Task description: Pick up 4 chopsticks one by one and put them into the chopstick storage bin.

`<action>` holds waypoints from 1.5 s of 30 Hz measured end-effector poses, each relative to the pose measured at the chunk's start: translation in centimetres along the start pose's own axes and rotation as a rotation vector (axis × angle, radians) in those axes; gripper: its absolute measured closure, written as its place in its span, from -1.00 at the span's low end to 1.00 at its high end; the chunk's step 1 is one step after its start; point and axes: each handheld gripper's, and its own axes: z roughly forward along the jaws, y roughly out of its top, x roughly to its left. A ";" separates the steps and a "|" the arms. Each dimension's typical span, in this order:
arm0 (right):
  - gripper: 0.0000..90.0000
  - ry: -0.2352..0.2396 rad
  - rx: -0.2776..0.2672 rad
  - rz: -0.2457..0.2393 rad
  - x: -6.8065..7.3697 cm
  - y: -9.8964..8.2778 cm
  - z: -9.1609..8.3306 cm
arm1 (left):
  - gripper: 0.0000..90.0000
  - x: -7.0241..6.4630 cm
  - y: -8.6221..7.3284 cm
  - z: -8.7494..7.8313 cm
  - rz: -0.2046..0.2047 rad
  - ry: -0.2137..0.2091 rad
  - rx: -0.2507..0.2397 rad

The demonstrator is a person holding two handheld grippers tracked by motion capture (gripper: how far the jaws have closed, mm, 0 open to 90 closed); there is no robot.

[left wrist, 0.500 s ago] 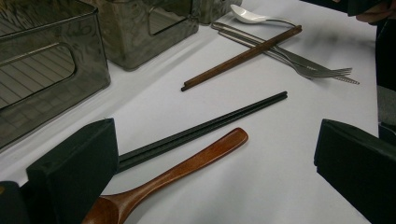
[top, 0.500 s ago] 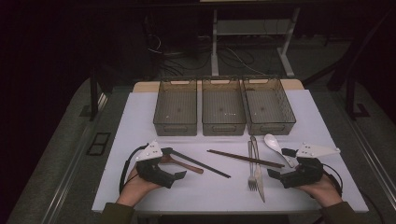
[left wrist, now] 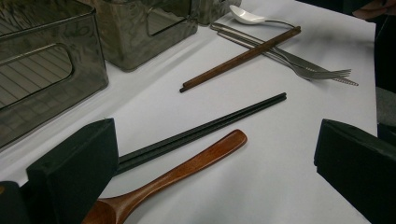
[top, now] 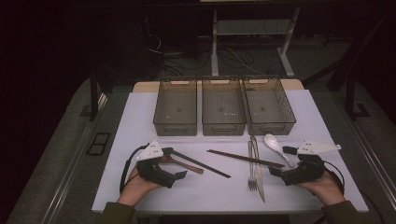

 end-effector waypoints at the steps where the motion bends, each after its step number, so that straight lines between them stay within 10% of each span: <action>1: -0.97 0.003 0.000 -0.002 -0.1 0.1 0.1 | -1.00 0.0 0.0 0.0 0.000 0.000 0.000; 17: -0.97 0.020 -0.021 0.002 -0.4 1.1 1.0 | -1.00 -0.1 -0.1 -0.1 0.014 0.006 0.001; 45: -0.96 0.084 0.149 -0.062 -1.0 4.0 4.8 | -1.00 -0.1 -0.1 0.1 0.009 0.003 -0.005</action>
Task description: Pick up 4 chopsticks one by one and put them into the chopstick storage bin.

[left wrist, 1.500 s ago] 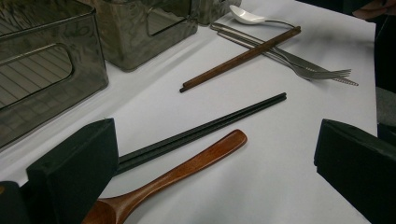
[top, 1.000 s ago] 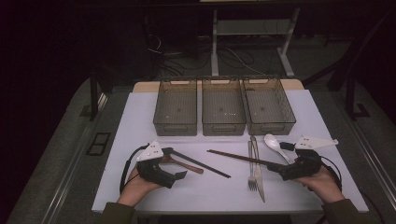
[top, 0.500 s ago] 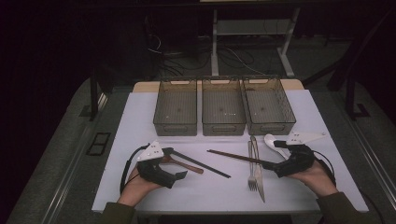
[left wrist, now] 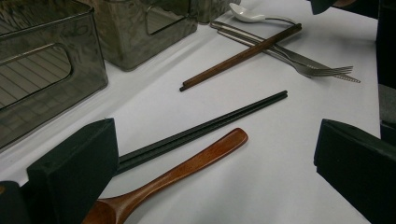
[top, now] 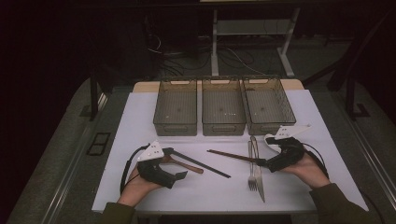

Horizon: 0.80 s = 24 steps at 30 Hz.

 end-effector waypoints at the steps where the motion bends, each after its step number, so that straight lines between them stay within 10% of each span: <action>1: -0.97 0.001 0.004 -0.001 -0.1 0.1 0.2 | -1.00 0.0 0.0 0.0 0.000 0.000 0.000; 10: -0.96 0.010 0.074 -0.022 -0.7 1.2 1.7 | -1.00 0.0 0.0 0.1 -0.002 -0.002 -0.001; 24: -0.36 0.027 0.204 -0.095 -0.9 2.0 2.5 | -1.00 -0.1 0.0 0.1 0.001 -0.004 0.005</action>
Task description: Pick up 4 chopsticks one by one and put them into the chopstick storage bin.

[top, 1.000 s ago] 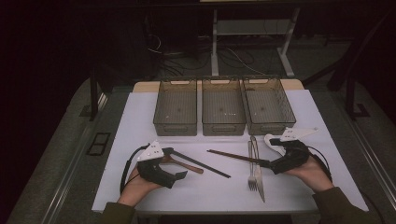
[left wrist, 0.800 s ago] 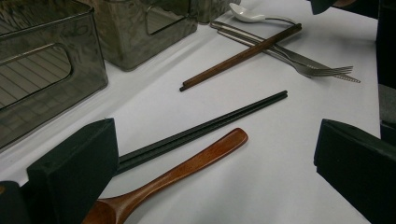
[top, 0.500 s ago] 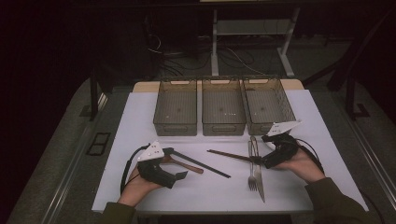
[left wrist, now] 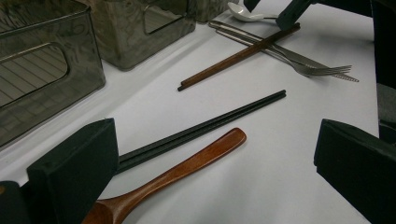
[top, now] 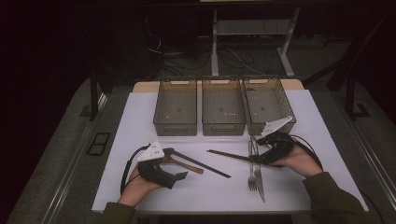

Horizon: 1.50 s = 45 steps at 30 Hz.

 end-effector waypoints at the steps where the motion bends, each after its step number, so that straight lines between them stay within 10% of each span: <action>1: -0.30 0.002 0.008 -0.007 0.1 0.0 0.0 | -1.00 0.0 0.0 0.0 0.000 0.000 0.000; 16: 0.38 0.037 0.082 -0.086 0.2 -0.4 0.8 | -1.00 0.0 0.0 0.0 -0.001 -0.002 0.002; 45: 0.72 0.021 0.134 -0.077 0.7 -0.5 1.7 | -1.00 0.0 0.0 0.0 0.002 -0.005 -0.002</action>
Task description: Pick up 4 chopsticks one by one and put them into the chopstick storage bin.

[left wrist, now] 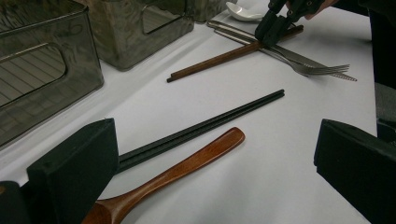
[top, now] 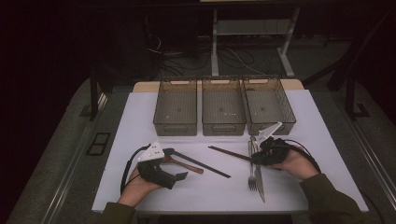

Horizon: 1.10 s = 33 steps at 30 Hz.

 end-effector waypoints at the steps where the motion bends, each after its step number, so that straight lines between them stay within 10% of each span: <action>1: 0.72 0.001 0.000 0.011 0.0 0.0 0.0 | -1.00 0.0 0.0 0.0 0.000 0.001 0.000; 15: 0.63 -0.030 -0.005 0.099 0.7 0.5 0.2 | -1.00 0.0 0.0 0.0 0.004 0.000 0.003; 33: 0.28 -0.017 -0.157 0.162 0.3 -2.0 -3.3 | -1.00 -0.1 0.0 -0.1 0.005 -0.007 0.001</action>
